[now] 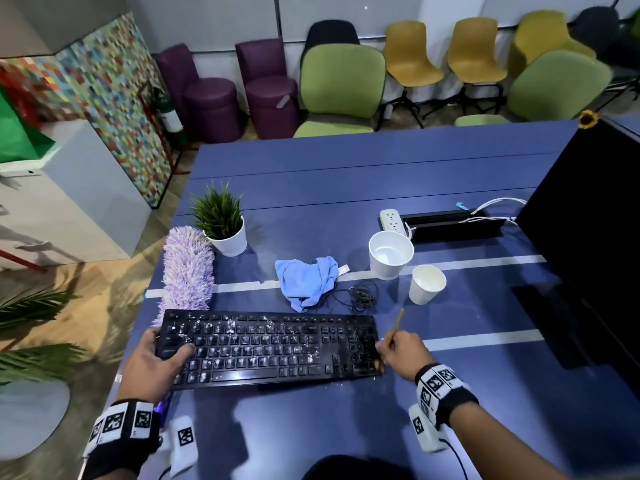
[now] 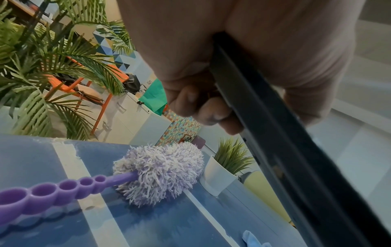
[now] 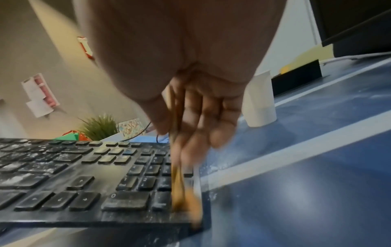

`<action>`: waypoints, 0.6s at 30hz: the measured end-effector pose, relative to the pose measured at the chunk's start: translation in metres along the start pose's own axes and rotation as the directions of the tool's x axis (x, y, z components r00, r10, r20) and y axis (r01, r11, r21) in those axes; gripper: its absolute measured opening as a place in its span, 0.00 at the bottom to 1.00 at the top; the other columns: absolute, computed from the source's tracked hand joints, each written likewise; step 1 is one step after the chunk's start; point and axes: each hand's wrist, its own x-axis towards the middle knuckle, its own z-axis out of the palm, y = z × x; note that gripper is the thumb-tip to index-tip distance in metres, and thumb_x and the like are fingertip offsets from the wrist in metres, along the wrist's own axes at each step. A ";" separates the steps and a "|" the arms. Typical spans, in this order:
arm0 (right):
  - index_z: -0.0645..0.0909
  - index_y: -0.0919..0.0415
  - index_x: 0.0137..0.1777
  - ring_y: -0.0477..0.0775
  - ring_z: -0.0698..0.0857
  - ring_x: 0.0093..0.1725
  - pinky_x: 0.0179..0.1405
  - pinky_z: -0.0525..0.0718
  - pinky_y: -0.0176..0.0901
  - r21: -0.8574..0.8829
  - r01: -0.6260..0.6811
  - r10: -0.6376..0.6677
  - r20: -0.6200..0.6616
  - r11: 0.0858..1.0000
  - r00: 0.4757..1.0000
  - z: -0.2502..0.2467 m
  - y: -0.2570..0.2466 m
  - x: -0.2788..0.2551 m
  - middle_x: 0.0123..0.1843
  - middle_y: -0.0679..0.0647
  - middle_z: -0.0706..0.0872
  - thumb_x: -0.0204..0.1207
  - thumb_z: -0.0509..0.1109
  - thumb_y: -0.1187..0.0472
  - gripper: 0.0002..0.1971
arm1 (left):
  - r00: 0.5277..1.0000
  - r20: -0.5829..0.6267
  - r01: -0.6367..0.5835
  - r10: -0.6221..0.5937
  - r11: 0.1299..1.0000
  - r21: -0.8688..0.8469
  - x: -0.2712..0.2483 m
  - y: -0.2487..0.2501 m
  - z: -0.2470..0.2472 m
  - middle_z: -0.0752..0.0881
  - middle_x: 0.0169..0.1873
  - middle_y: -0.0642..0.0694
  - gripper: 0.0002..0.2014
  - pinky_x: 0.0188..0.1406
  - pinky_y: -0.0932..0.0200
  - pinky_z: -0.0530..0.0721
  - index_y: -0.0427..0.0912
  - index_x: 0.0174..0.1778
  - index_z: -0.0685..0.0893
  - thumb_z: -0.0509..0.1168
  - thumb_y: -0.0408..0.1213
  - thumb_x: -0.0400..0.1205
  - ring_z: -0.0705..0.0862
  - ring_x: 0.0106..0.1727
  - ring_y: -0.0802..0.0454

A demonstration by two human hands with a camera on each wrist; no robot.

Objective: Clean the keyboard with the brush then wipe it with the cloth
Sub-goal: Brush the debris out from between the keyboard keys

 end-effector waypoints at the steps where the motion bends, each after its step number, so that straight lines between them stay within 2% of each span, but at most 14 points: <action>1: 0.81 0.58 0.32 0.58 0.88 0.43 0.43 0.81 0.45 -0.031 -0.018 0.020 0.058 0.999 0.998 0.002 0.005 0.000 0.32 0.54 0.87 0.76 0.68 0.51 0.14 | 1.000 -0.004 0.002 -0.002 1.000 -0.007 0.000 -0.001 0.000 0.88 0.45 0.42 0.28 0.53 0.48 0.81 0.45 0.55 0.78 0.72 0.51 0.60 0.86 0.47 0.44; 3: 0.82 0.57 0.34 0.58 0.88 0.45 0.45 0.83 0.46 -0.021 -0.034 0.035 0.040 0.999 0.999 0.004 0.011 -0.001 0.36 0.54 0.90 0.75 0.68 0.50 0.13 | 1.000 -0.001 -0.001 0.001 1.000 -0.009 0.001 0.000 0.001 0.88 0.46 0.42 0.28 0.52 0.48 0.82 0.45 0.57 0.78 0.74 0.50 0.62 0.87 0.47 0.44; 6: 0.79 0.50 0.34 0.56 0.86 0.43 0.44 0.80 0.44 0.161 0.018 0.013 -0.189 0.987 0.982 0.004 0.009 -0.004 0.34 0.48 0.88 0.79 0.68 0.49 0.12 | 1.000 0.001 -0.006 0.006 1.000 0.006 0.002 0.001 0.002 0.87 0.47 0.40 0.23 0.49 0.51 0.78 0.42 0.59 0.78 0.78 0.37 0.71 0.85 0.46 0.45; 7: 0.77 0.49 0.33 0.53 0.85 0.41 0.42 0.78 0.42 0.189 0.037 0.005 -0.216 0.981 0.976 0.002 0.006 -0.004 0.32 0.46 0.86 0.79 0.68 0.50 0.13 | 1.000 -0.001 -0.004 0.004 1.000 0.012 0.003 0.001 0.002 0.87 0.47 0.40 0.22 0.50 0.51 0.78 0.42 0.59 0.78 0.77 0.36 0.71 0.85 0.46 0.45; 9: 0.77 0.51 0.31 0.49 0.85 0.36 0.41 0.78 0.41 0.158 0.042 -0.022 -0.122 0.987 0.992 0.004 0.003 -0.007 0.28 0.46 0.86 0.79 0.68 0.53 0.14 | 1.000 0.006 -0.007 0.007 1.000 -0.001 0.004 -0.003 0.002 0.88 0.47 0.40 0.22 0.52 0.49 0.81 0.44 0.57 0.78 0.78 0.38 0.70 0.86 0.47 0.44; 11: 0.78 0.53 0.31 0.50 0.87 0.35 0.45 0.83 0.44 0.133 0.050 -0.041 -0.066 0.990 0.997 0.004 0.000 -0.007 0.27 0.49 0.88 0.79 0.68 0.54 0.14 | 1.000 0.003 -0.012 0.012 1.000 -0.013 0.005 -0.005 0.001 0.88 0.46 0.41 0.23 0.54 0.46 0.83 0.47 0.56 0.78 0.78 0.44 0.67 0.87 0.47 0.44; 14: 0.77 0.46 0.32 0.55 0.87 0.40 0.45 0.84 0.48 0.142 0.101 -0.070 -0.208 0.985 0.976 0.000 -0.006 -0.007 0.34 0.52 0.90 0.80 0.66 0.50 0.13 | 1.000 -0.004 0.007 -0.007 1.000 -0.016 0.001 -0.006 0.002 0.88 0.46 0.40 0.20 0.52 0.47 0.82 0.43 0.55 0.79 0.78 0.37 0.70 0.87 0.46 0.44; 16: 0.76 0.45 0.33 0.55 0.86 0.40 0.44 0.83 0.48 0.155 0.123 -0.080 -0.258 0.980 0.963 0.004 -0.014 -0.009 0.35 0.52 0.89 0.81 0.66 0.50 0.13 | 1.000 -0.012 0.000 0.000 1.000 -0.011 -0.003 -0.007 0.003 0.88 0.46 0.39 0.20 0.52 0.48 0.82 0.42 0.56 0.79 0.78 0.36 0.71 0.86 0.45 0.44; 17: 0.77 0.48 0.34 0.54 0.87 0.39 0.44 0.84 0.48 0.159 0.121 -0.086 -0.213 0.980 0.973 0.008 -0.017 -0.009 0.35 0.52 0.89 0.80 0.66 0.50 0.12 | 1.000 -0.014 0.007 -0.007 1.000 -0.010 -0.005 -0.008 0.004 0.88 0.46 0.40 0.22 0.52 0.49 0.82 0.42 0.57 0.79 0.78 0.38 0.70 0.86 0.45 0.45; 18: 0.79 0.51 0.35 0.52 0.87 0.37 0.43 0.86 0.50 0.173 0.101 -0.081 -0.116 0.980 0.990 0.013 -0.018 -0.008 0.34 0.51 0.90 0.80 0.67 0.51 0.12 | 1.000 -0.014 0.014 -0.014 1.000 -0.011 -0.006 -0.008 0.004 0.88 0.45 0.40 0.23 0.51 0.50 0.80 0.42 0.58 0.79 0.78 0.39 0.70 0.85 0.45 0.46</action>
